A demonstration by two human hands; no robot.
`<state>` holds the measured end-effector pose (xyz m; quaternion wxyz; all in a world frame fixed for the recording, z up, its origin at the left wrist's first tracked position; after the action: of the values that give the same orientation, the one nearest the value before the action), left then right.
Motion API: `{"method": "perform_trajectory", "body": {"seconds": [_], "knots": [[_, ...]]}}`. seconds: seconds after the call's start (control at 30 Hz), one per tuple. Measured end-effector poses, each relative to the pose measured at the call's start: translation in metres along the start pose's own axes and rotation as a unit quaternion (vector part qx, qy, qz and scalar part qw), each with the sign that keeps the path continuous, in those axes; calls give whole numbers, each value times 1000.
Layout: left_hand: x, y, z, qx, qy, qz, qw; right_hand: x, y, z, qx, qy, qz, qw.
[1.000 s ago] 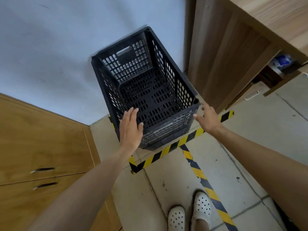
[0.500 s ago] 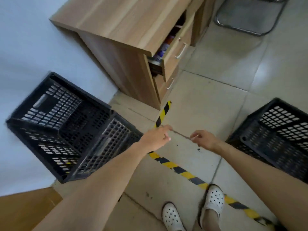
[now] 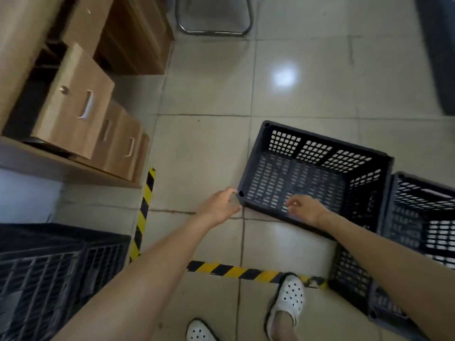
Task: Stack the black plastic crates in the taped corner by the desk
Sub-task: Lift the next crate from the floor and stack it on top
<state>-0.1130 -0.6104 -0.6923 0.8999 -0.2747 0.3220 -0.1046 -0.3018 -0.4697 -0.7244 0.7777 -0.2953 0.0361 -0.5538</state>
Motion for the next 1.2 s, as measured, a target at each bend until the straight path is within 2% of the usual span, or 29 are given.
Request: {"method": "perform_trajectory", "body": {"seconds": [0.13,0.3,0.43,0.6,0.83,1.0,1.2], "knots": [[-39,30,-48,14,-8,5,1000,-65,-43,-32,-34,40,-17,998],[-58,100,-83,87,-79,57,991,-119,-29,-58,-14,66,-8,998],[-61,161,-103,114,-146,153,971,-157,-6,-75,12,60,140,988],[-71,230,-115,127,-256,271,919,-205,13,-92,25,65,327,943],[-91,281,-137,70,-320,418,847,-210,37,-108,-12,17,376,926],[-80,292,-152,-24,-357,522,775,-213,45,-129,4,16,364,931],[-71,284,-156,-78,-352,549,754,-205,44,-125,-38,-2,382,923]]}}
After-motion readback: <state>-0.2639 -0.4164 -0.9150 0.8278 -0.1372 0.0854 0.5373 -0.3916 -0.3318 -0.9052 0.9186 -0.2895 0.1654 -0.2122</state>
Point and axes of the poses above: each hand's wrist, its own z-axis away from the middle knuckle, its own y-axis out of the palm, x = y × z, the point moved 8 cm from there along -z, towards the middle knuckle, and after that the axes turned 9 degrees about y, right-handed, at the moved point
